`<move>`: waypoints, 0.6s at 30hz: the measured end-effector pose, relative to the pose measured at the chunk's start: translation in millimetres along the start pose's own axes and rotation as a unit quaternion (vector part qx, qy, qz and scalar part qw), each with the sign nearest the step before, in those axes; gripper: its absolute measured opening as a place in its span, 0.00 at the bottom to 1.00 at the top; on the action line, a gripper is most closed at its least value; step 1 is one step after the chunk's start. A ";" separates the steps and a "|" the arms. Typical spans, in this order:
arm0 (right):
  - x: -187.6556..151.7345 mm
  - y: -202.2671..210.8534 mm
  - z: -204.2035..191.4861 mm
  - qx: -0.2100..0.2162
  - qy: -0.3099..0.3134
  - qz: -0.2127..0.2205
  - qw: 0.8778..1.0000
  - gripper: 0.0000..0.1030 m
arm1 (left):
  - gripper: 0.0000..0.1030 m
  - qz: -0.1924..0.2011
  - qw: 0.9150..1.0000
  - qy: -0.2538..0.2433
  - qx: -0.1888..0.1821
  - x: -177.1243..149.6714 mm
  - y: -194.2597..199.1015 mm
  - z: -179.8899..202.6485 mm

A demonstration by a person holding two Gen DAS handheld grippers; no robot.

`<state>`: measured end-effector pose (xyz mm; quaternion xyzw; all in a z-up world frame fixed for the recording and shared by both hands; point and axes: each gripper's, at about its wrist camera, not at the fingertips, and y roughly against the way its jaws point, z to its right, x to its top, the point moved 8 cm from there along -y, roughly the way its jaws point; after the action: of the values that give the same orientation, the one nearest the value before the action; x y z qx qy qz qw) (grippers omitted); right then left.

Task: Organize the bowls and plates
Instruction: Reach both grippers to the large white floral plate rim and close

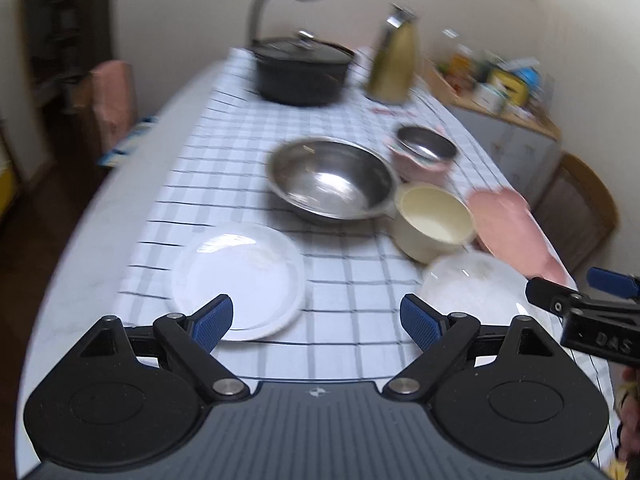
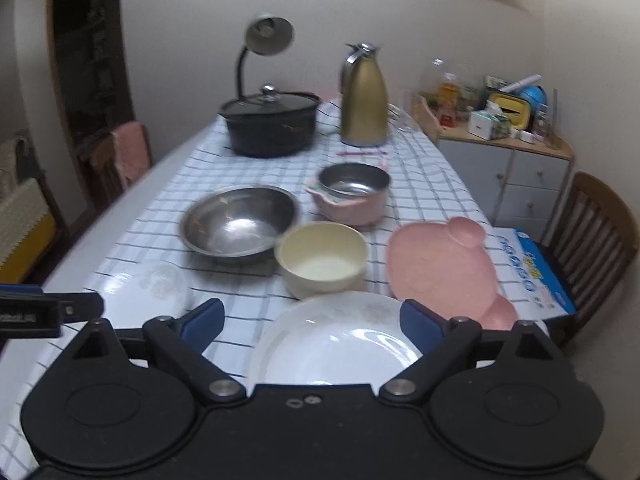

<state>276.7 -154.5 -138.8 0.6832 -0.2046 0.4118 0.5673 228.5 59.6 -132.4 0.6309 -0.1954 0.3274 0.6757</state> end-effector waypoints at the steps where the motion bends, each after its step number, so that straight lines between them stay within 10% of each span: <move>1: -5.6 -4.4 10.0 -0.019 -0.001 -0.011 1.000 0.90 | 0.89 -0.005 1.000 -0.014 -0.011 -0.3 -8.4 6.8; 9: -56.3 -43.5 81.9 -0.093 -0.012 -0.106 0.990 0.80 | 0.88 -0.058 0.993 -0.077 -0.061 -12.9 -75.8 66.6; 18: -79.5 -81.3 109.7 -0.020 -0.062 -0.171 0.983 0.59 | 0.64 -0.144 0.987 -0.040 -0.053 -34.5 -124.5 78.9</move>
<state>327.9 -250.7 -253.2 0.7207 -0.1276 0.2617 0.6292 301.6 -23.3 -236.0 0.6284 -0.1467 0.1902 0.7399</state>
